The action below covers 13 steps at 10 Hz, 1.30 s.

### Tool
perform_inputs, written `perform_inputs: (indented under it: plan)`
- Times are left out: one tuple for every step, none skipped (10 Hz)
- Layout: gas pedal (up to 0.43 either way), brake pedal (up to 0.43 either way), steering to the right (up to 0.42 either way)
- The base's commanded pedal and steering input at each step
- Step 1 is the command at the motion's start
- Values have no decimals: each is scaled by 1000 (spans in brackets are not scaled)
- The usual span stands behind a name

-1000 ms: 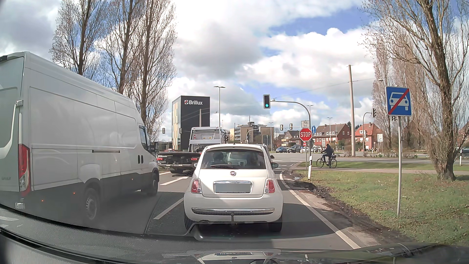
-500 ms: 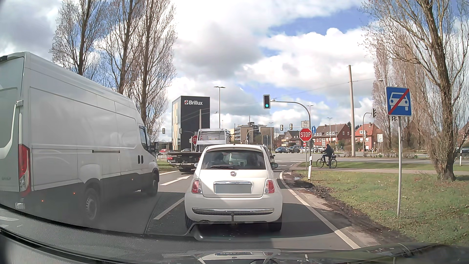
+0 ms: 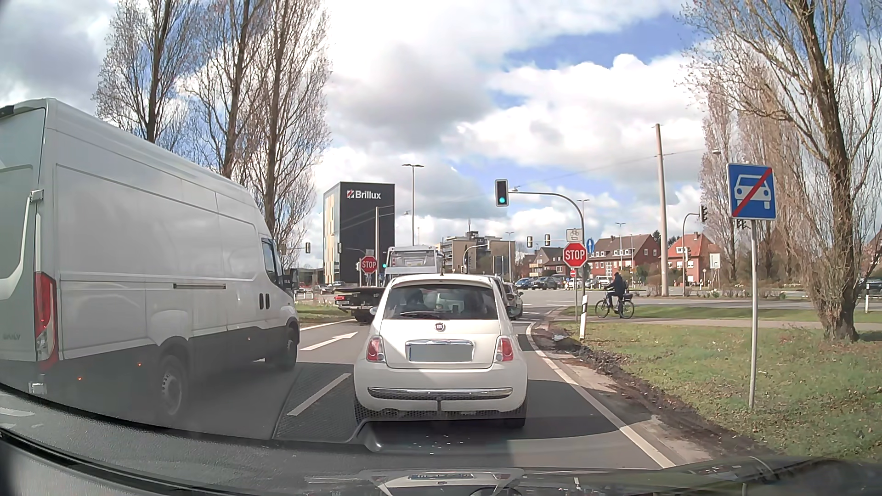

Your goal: Follow the waypoints while adhering to traffic rules and regulations

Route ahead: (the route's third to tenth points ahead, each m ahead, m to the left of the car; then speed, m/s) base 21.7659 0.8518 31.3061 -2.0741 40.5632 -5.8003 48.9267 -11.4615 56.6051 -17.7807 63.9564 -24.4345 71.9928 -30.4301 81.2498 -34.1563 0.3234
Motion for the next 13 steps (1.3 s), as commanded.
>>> perform_inputs:
  plan:
    - [169, 0, 1]
    - [177, 0, 1]
    - [177, 0, 1]
    - [189, 0, 1]
    - [228, 0, 1]
    - [260, 0, 1]
    - [280, 0, 1]
    - [299, 0, 1]
    - [311, 0, 1]
    - [319, 0, 1]
    - [331, 0, 1]
    - [339, 0, 1]
    - [370, 0, 1]
